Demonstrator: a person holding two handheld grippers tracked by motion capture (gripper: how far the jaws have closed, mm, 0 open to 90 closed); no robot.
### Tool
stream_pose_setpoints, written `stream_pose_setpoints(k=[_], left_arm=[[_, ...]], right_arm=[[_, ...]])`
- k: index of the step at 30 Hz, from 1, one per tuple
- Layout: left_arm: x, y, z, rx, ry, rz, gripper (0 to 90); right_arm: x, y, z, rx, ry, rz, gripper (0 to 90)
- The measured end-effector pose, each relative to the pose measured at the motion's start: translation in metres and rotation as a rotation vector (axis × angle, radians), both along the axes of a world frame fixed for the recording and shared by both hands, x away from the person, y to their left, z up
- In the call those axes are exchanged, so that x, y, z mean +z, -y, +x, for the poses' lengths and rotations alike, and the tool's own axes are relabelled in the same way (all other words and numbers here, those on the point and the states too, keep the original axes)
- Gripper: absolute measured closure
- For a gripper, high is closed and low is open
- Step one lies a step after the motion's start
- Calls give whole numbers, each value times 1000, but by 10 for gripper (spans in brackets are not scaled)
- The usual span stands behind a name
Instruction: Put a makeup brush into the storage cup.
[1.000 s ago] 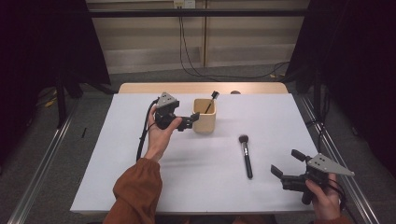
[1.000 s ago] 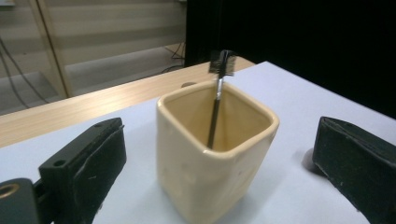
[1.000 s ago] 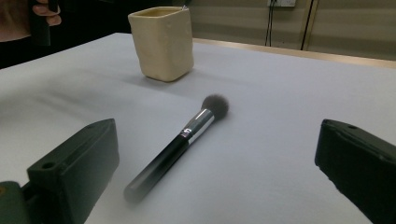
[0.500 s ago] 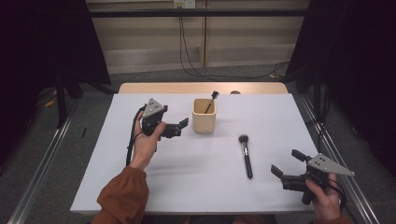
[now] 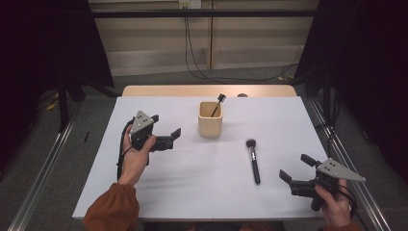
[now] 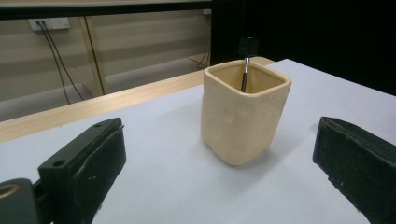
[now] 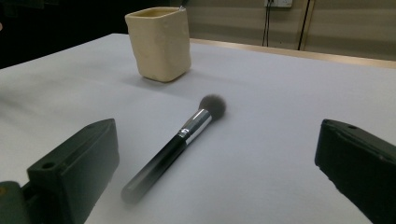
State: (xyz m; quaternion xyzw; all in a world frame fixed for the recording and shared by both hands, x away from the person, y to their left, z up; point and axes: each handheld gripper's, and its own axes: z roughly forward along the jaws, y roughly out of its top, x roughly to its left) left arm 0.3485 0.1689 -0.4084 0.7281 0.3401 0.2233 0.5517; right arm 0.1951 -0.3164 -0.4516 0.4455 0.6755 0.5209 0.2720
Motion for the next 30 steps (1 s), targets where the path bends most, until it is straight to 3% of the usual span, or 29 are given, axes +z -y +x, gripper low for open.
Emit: stream_pose_setpoints(k=[2, 5, 12, 16, 20, 22, 27, 30], left_arm=[[-1, -5, -2, 14, -11, -21, 28], [-4, -12, -7, 27, -2, 2, 29], [-5, -27, -19, 37, 8, -12, 41], [-6, -34, -29, 26, 18, 16, 40], [-8, -42, -36, 39, 10, 11, 39], [-9, -48, -40, 21, -6, 6, 39], [-9, -60, -50, 60, -10, -5, 39], [-14, -66, -58, 70, -14, 18, 35]], right_arm=[[0, 0, 0, 0, 0, 1, 0], [0, 0, 0, 0, 2, -1, 0], [0, -1, 1, 3, -3, -4, 0], [0, -2, 1, 6, 1, -11, 0], [0, -2, 1, -7, 0, -3, 0], [0, -1, 3, -17, -3, -2, 0], [-1, -4, 5, -12, -7, -15, 0], [-1, -4, 5, -5, -7, -11, 0]])
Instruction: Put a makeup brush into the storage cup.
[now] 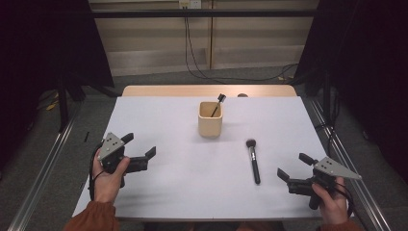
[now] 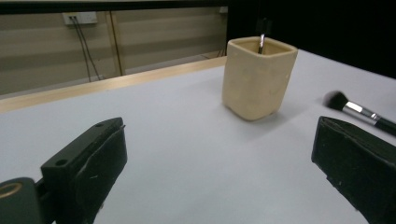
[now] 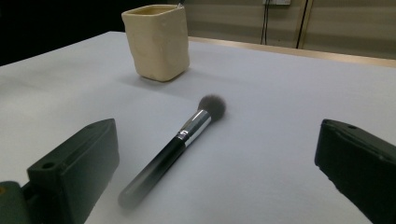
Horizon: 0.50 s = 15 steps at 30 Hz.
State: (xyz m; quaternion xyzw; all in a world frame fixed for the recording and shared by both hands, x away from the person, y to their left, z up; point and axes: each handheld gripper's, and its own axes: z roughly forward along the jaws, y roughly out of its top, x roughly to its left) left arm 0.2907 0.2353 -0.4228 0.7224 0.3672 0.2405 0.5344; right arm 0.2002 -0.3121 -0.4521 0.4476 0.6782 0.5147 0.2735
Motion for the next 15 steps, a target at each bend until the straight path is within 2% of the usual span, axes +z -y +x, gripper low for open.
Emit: stream_pose_setpoints(k=[3, 6, 8, 13, 15], left_arm=[[-4, -5, -10, 19, -5, -7, 34], [-2, -10, -20, 43, 12, -6, 32], [-1, -12, -26, 54, 9, -24, 31], [-2, -16, -40, 59, 4, -5, 27], [-4, -19, -42, 69, -2, -13, 27]], right_arm=[[0, 0, -1, -2, 0, 7, 0], [0, 1, -1, -2, 8, 10, 0], [0, 1, -1, 1, 10, 9, 0], [0, 1, 1, -5, 5, 19, 0], [0, 1, 1, -7, 7, 15, 0]])
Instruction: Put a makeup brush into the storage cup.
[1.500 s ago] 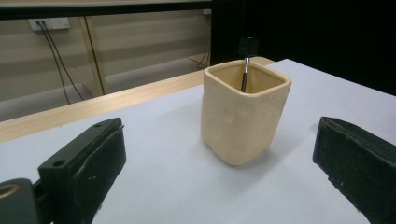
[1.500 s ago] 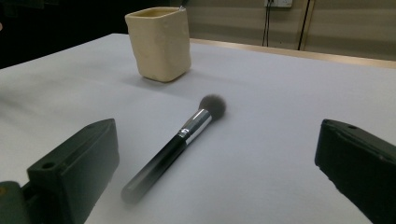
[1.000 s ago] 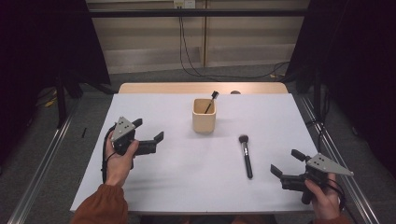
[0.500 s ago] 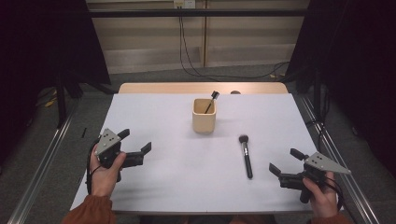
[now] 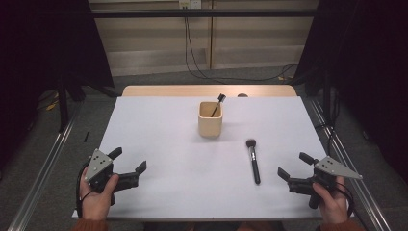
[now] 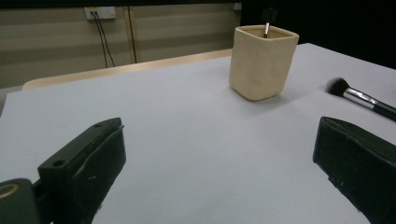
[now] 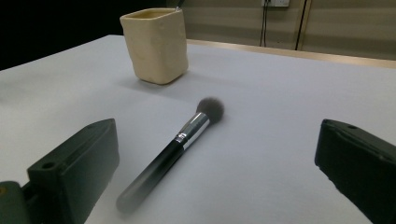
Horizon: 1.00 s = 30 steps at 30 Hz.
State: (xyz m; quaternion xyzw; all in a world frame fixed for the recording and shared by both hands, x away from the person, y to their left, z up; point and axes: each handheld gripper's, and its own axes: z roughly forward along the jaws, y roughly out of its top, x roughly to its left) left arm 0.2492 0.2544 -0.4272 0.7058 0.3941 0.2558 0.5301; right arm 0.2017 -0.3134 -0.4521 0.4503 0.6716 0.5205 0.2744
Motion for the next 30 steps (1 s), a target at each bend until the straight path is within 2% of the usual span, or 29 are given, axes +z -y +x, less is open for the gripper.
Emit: stream_pose_setpoints(k=[4, 8, 11, 15, 20, 22, 24, 27, 29, 30], left_arm=[[-3, -5, -2, 15, 9, -10, 27], [-7, -4, -4, 8, 7, -11, 25], [-8, -1, -4, -8, 8, 17, 25], [-9, -2, -5, -6, 13, 6, 24], [-10, -5, -3, -13, -3, -22, 21], [-9, -5, -5, -11, -2, -1, 22], [-9, -5, -6, -17, -3, -20, 21], [-7, -5, -9, -15, 8, -5, 22], [-6, -4, -11, -10, 10, -20, 22], [-5, -4, -12, -16, 14, -5, 22]], right_arm=[[0, 0, -1, -4, 2, -1, 0], [0, 2, -2, -6, 3, -1, 0], [0, 1, -1, -8, 3, 6, 0], [1, 0, 0, -2, 1, 1, 0], [0, -1, 1, -11, -7, 6, 0], [-1, -2, 2, -6, -12, -4, 0], [-1, -4, 4, -1, -14, -9, 0], [-1, -7, 9, 9, -21, -26, 0], [0, -9, 13, 22, -28, -35, 0], [0, -10, 15, 24, -33, -34, 0]])
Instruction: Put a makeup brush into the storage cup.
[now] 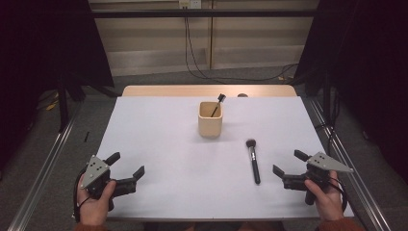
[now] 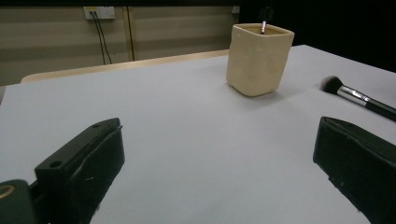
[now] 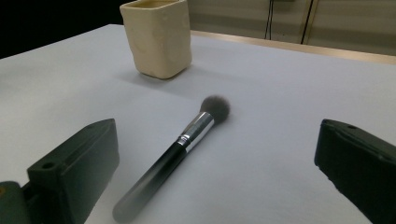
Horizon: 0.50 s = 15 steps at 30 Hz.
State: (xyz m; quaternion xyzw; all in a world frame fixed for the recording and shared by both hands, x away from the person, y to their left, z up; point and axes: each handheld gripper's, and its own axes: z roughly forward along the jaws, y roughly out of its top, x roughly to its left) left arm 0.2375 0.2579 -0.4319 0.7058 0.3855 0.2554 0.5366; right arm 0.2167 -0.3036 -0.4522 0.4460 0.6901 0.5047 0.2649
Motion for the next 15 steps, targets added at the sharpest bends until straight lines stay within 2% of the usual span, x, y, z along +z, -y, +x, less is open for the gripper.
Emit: stream_pose_setpoints(k=[3, 6, 8, 12, 15], left_arm=[[2, 3, -2, -8, 9, -9, 23], [2, 4, -3, -17, 9, 1, 23], [1, 2, -2, -13, 8, 6, 23], [0, 1, -1, 5, 7, -18, 25], [0, 1, 1, 8, 6, -8, 25]], right_arm=[[2, -4, 6, -12, -11, -2, 0], [5, -8, 10, 2, -12, -6, 0], [6, -12, 13, 16, -19, -31, 0], [5, -20, 23, 63, -81, -58, 10], [6, -24, 32, 77, -115, -73, 13]])
